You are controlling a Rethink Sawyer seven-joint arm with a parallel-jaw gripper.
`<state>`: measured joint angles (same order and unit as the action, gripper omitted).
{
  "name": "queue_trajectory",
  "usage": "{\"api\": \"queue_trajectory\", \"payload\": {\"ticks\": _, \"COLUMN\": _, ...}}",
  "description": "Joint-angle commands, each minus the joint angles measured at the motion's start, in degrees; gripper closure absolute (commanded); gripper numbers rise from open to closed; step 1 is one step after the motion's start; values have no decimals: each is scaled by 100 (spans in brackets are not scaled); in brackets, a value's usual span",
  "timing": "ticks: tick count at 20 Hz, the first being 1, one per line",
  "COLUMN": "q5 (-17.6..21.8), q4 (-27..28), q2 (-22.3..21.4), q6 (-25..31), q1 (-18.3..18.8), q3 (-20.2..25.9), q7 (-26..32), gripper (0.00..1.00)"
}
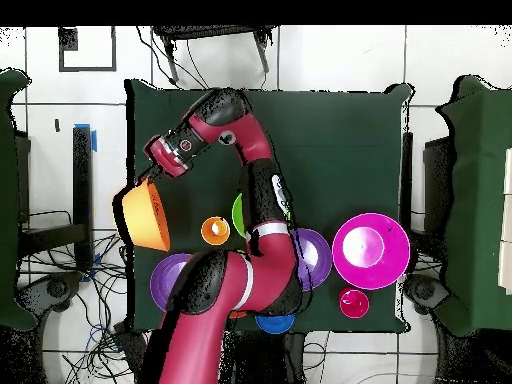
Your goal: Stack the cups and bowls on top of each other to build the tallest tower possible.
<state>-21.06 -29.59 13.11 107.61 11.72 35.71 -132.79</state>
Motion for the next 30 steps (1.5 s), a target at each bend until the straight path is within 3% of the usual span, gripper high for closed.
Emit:
{"api": "queue_trajectory", "payload": {"ticks": 1, "q5": 295, "q4": 422, "q2": 175, "q6": 712, "q1": 246, "q3": 684, "q7": -802, "gripper": 100}}
{"api": "queue_trajectory", "payload": {"ticks": 7, "q5": 391, "q4": 441, "q2": 379, "q6": 833, "q1": 366, "q3": 939, "q7": -660, "gripper": 100}}
{"api": "queue_trajectory", "payload": {"ticks": 13, "q5": 82, "q4": 294, "q2": 540, "q6": 730, "q1": 300, "q3": 1332, "q7": -712, "gripper": 100}}
{"api": "queue_trajectory", "payload": {"ticks": 30, "q5": 106, "q4": 275, "q2": 890, "q6": 635, "q1": 591, "q3": 1909, "q7": -674, "gripper": 100}}
